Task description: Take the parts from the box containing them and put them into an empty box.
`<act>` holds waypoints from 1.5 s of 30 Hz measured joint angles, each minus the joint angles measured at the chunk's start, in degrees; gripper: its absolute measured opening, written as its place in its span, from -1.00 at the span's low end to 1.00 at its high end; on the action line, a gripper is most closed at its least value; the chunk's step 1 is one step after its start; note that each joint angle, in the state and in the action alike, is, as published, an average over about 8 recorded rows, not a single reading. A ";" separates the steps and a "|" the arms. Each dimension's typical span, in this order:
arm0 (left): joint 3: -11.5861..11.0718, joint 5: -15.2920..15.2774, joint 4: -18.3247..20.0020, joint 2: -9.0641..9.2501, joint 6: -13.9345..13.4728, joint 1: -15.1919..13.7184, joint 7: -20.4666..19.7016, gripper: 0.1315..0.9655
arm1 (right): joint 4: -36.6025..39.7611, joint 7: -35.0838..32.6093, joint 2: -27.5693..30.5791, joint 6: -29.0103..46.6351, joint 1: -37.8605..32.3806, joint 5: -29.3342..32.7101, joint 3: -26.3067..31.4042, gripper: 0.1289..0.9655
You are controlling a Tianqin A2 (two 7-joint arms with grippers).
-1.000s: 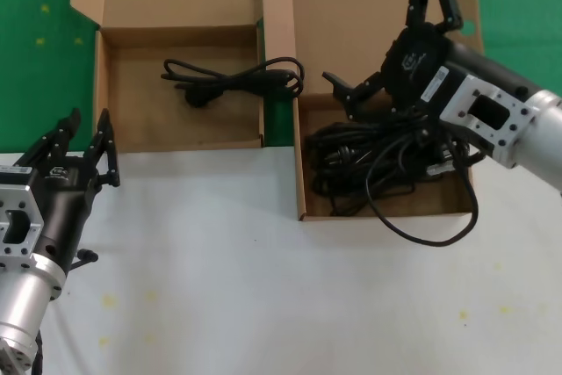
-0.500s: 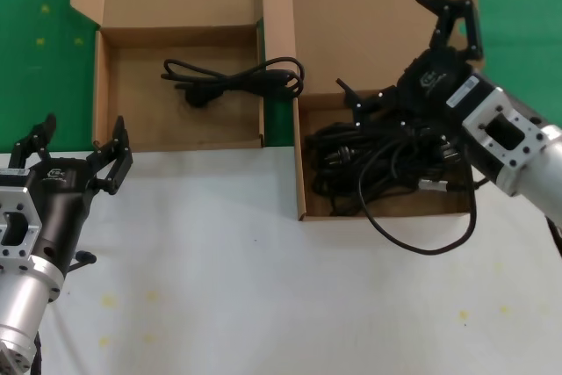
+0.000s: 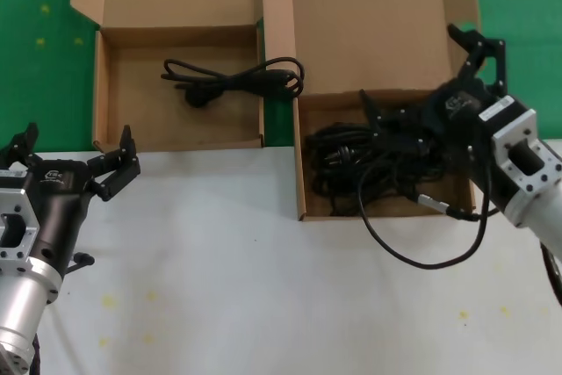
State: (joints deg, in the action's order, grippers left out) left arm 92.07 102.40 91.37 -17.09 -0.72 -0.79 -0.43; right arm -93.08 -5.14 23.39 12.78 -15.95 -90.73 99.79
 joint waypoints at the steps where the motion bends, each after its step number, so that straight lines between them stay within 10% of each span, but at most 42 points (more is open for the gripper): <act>1: -0.01 0.02 0.01 0.00 0.02 0.02 0.01 0.51 | 0.04 0.15 -0.18 -0.36 0.45 -0.35 -0.23 1.00; 13: -0.15 0.27 0.11 -0.04 0.26 0.29 0.16 0.91 | 0.51 1.88 -2.26 -4.67 5.82 -4.53 -2.96 1.00; 45: -0.37 0.68 0.28 -0.09 0.67 0.74 0.41 1.00 | 1.31 4.78 -5.76 -11.88 14.82 -11.53 -7.54 1.00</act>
State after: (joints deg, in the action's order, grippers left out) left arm 91.70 103.08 91.65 -17.18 -0.05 -0.06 -0.03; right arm -91.77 -0.36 17.63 0.90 -1.13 -102.26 92.25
